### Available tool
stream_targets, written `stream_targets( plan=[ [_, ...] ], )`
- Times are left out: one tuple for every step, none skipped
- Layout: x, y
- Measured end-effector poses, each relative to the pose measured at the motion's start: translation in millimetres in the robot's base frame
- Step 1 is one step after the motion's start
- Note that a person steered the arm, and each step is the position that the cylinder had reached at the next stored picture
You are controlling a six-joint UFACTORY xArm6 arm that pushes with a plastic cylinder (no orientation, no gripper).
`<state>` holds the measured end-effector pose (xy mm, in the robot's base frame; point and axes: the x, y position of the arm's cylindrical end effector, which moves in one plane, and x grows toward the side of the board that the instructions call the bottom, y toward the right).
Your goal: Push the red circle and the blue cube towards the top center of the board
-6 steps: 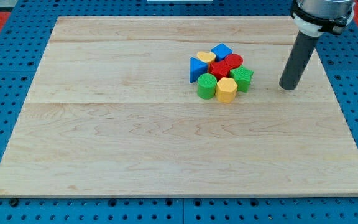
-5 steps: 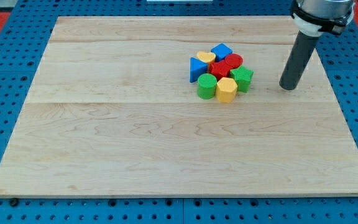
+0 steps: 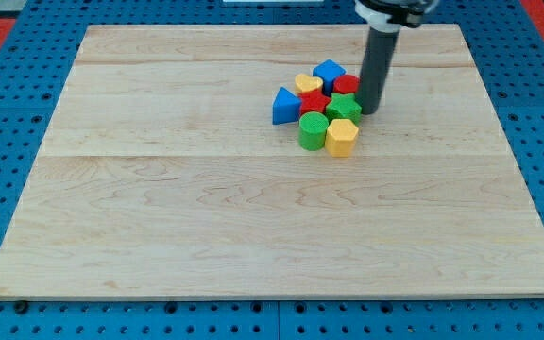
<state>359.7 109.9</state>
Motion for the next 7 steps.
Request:
stream_targets(
  plan=[
    [-19.1,-7.3],
    [-33.0,-27.5],
    [-52.2,-53.6],
    [-61.0,-60.7],
    [-61.6,-60.1],
    [-61.6,-59.7],
    [-61.6,-59.3]
  ],
)
